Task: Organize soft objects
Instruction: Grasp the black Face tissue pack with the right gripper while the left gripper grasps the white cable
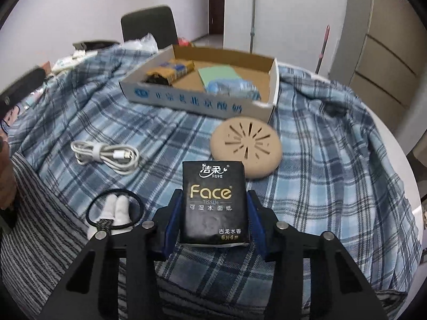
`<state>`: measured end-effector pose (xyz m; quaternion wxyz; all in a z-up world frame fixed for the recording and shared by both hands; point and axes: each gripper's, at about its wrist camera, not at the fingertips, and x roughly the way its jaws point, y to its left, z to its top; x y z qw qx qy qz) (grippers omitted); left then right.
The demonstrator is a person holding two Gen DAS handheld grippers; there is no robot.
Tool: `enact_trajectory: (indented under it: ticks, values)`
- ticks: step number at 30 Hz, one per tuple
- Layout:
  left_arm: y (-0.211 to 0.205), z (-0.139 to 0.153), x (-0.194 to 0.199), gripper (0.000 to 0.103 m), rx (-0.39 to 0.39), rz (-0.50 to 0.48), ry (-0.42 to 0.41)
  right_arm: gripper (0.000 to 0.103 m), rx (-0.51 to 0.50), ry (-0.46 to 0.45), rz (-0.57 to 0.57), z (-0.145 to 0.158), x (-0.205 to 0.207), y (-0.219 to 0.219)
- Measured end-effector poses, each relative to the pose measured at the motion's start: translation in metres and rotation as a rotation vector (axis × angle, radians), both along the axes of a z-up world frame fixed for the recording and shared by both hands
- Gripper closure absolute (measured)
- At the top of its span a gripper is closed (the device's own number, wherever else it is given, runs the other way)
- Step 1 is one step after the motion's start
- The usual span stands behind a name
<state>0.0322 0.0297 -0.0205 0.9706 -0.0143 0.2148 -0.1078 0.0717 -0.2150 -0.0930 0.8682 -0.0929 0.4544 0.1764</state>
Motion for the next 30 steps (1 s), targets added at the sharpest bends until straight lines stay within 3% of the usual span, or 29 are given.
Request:
enact_trajectory:
  ticks: [2,4,6,9,13,17,27,30]
  values:
    - [-0.003,0.002,0.003,0.006,0.015,-0.060,0.024,0.058,0.017,-0.037,0.000,0.006,-0.005,-0.002]
    - [-0.009,0.004,0.005,0.021,0.075,-0.097,0.040,0.058,0.037,-0.055,-0.004,0.009,-0.006,-0.005]
    - [-0.015,0.003,0.010,0.026,0.144,-0.153,0.081,0.058,0.063,-0.059,-0.008,0.012,-0.006,-0.008]
    - [-0.025,-0.005,0.020,0.026,0.223,-0.298,0.196,0.058,0.082,-0.062,-0.007,0.013,-0.006,-0.010]
    - [-0.038,-0.018,0.024,0.026,0.398,-0.345,0.234,0.058,0.092,-0.081,-0.003,0.016,-0.010,-0.010]
    - [-0.046,-0.032,0.033,0.027,0.400,-0.427,0.329,0.058,0.102,-0.089,0.002,0.018,-0.011,-0.011]
    - [-0.063,-0.062,0.051,0.058,0.439,-0.507,0.453,0.058,0.120,-0.098,0.002,0.019,-0.012,-0.013]
    - [-0.063,-0.069,0.056,0.059,0.442,-0.499,0.483,0.058,0.124,-0.097,0.004,0.019,-0.013,-0.013]
